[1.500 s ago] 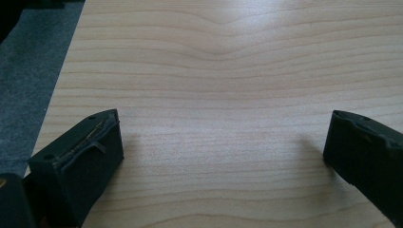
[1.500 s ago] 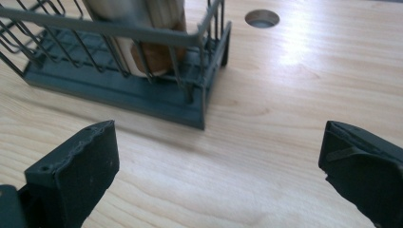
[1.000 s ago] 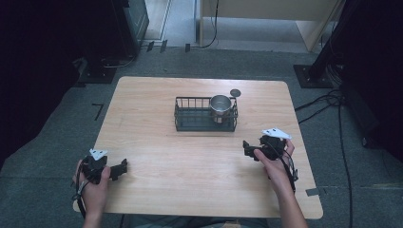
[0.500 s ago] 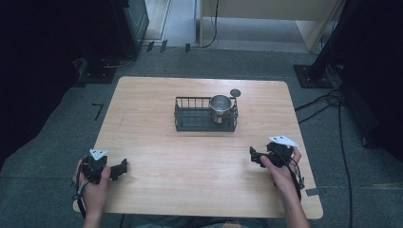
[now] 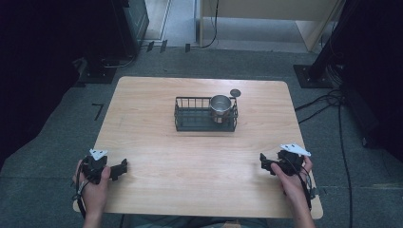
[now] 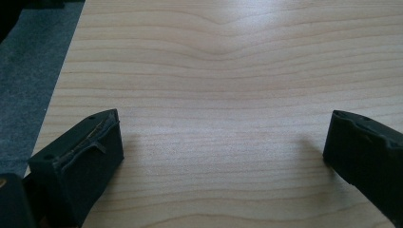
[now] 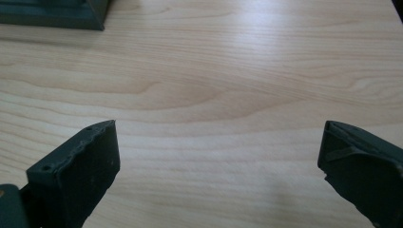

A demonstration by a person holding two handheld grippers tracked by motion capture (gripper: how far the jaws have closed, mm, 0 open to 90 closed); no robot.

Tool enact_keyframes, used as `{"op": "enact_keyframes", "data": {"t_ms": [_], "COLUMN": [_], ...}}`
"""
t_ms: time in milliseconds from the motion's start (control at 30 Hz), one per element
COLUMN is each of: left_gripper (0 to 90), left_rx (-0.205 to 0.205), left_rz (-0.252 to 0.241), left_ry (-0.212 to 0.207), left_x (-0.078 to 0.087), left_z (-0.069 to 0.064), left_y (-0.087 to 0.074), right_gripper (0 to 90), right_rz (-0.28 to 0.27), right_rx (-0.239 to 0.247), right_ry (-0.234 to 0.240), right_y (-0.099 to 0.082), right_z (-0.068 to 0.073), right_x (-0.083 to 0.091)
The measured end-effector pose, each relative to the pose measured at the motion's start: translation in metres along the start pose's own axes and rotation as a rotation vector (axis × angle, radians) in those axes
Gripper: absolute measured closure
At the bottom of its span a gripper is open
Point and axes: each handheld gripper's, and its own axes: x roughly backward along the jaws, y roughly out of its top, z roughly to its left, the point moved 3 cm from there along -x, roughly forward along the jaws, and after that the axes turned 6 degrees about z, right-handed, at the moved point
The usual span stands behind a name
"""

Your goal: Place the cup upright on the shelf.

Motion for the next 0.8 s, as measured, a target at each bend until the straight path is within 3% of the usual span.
{"op": "enact_keyframes", "data": {"t_ms": [433,800], "left_gripper": [0.0,0.0], "left_rx": [0.000,0.000], "left_rz": [0.000,0.000], "left_ry": [0.000,0.000], "left_x": [0.000,0.000], "left_z": [0.000,0.000], "left_y": [0.000,0.000], "right_gripper": [0.0,0.0], "right_rz": [0.018,0.031], "right_rx": [-0.043,-0.071], "right_ry": [-0.055,-0.084], "right_y": [-0.025,-0.043], "right_z": [-0.031,-0.046], "right_x": [0.015,0.021]}}
